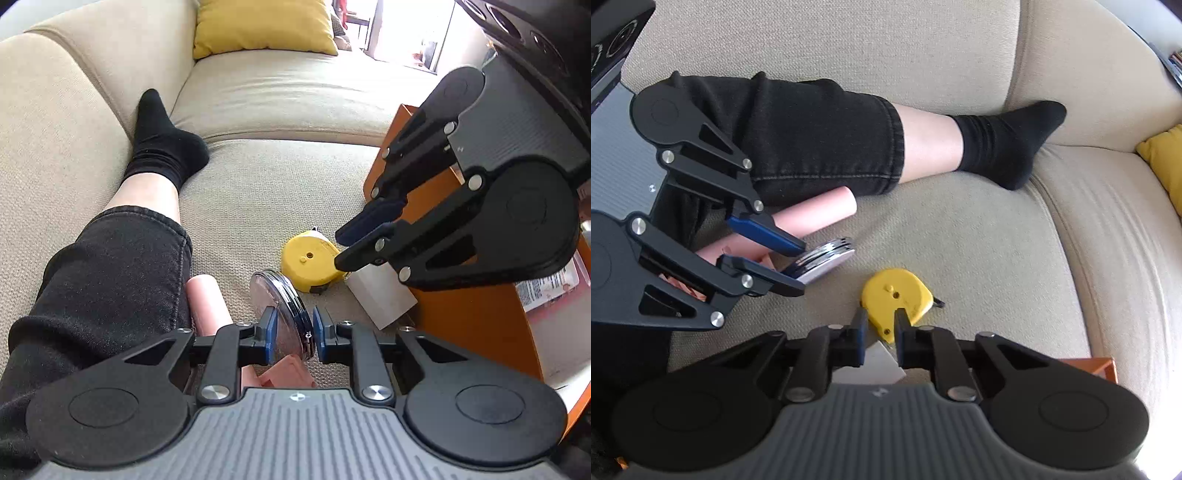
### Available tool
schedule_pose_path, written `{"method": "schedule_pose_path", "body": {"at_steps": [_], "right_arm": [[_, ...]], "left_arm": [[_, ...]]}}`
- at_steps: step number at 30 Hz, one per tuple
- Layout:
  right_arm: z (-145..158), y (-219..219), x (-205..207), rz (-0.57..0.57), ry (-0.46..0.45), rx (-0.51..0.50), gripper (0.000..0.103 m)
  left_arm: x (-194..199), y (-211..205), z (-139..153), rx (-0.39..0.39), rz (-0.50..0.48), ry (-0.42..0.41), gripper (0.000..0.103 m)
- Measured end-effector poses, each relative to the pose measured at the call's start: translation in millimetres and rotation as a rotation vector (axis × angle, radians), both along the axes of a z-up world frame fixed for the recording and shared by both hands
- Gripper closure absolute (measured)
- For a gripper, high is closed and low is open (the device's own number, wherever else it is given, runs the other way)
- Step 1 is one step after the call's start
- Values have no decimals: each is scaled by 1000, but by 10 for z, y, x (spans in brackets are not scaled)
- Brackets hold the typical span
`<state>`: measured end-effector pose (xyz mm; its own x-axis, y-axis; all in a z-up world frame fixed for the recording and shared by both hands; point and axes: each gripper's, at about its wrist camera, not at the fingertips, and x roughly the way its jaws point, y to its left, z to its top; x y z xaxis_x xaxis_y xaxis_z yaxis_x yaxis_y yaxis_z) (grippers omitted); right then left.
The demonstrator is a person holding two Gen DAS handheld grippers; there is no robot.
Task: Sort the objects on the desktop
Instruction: 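Grasp the yellow tape measure with the right tool while the left tool holds the mirror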
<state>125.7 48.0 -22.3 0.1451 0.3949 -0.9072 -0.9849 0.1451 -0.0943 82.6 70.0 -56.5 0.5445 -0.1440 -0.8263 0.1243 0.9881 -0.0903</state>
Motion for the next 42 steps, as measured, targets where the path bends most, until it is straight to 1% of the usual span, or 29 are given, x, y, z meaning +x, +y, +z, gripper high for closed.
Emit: {"method": "schedule_pose_path", "body": {"at_steps": [1, 2, 3, 6, 7, 9, 12, 16, 20, 22, 23, 24, 25, 27, 28, 30, 32, 34, 38, 40, 42], "right_arm": [[-12, 39, 14, -8, 8, 10, 92], [-26, 84, 34, -19, 14, 21, 93], [-39, 133, 59, -30, 24, 32, 95], [-66, 266, 117, -52, 93, 57, 95], [-78, 304, 118, -49, 105, 65, 95], [-111, 372, 101, -38, 110, 68, 95], [-154, 416, 94, -40, 101, 55, 99], [-166, 371, 140, -51, 109, 36, 99], [-196, 316, 168, -50, 102, 11, 97], [-213, 297, 172, -29, 73, -16, 95], [-215, 283, 157, -8, 47, -32, 93], [-215, 270, 145, 22, 11, -53, 79], [-223, 263, 131, 52, -27, -72, 63], [-248, 255, 126, 108, -81, -117, 55], [-267, 268, 137, 109, -93, -145, 53], [-308, 312, 171, 83, -85, -194, 47], [-340, 385, 210, 53, -54, -227, 47], [-360, 456, 272, -7, -21, -264, 43], [-408, 580, 421, -143, 85, -312, 41], [-468, 618, 491, -208, 109, -333, 39], [-541, 628, 533, -238, 122, -350, 39]], "left_arm": [[-4, 33, 9, -8, 18, 0, 81], [-7, 65, 16, -2, 37, 0, 85], [-7, 96, 21, 7, 50, -2, 86], [6, 192, 31, -32, 83, 3, 86], [15, 195, 28, -23, 87, 0, 86], [36, 191, 19, -8, 99, -11, 86], [76, 197, -19, -2, 102, -14, 86], [141, 191, -68, -37, 81, -9, 86], [211, 147, -128, -38, 77, -2, 87], [206, 171, -140, -51, 86, -3, 88], [202, 189, -142, -58, 92, -4, 88], [192, 207, -142, -66, 98, -4, 88], [186, 222, -139, -70, 105, -4, 88], [168, 241, -126, -70, 123, -7, 88], [156, 257, -119, -73, 132, -10, 88], [136, 284, -109, -81, 142, -14, 88], [120, 314, -113, -92, 148, -16, 88], [97, 342, -128, -108, 155, -15, 88], [53, 370, -135, -127, 170, -23, 88], [32, 380, -133, -136, 174, -28, 88], [21, 390, -135, -144, 178, -31, 88]]}}
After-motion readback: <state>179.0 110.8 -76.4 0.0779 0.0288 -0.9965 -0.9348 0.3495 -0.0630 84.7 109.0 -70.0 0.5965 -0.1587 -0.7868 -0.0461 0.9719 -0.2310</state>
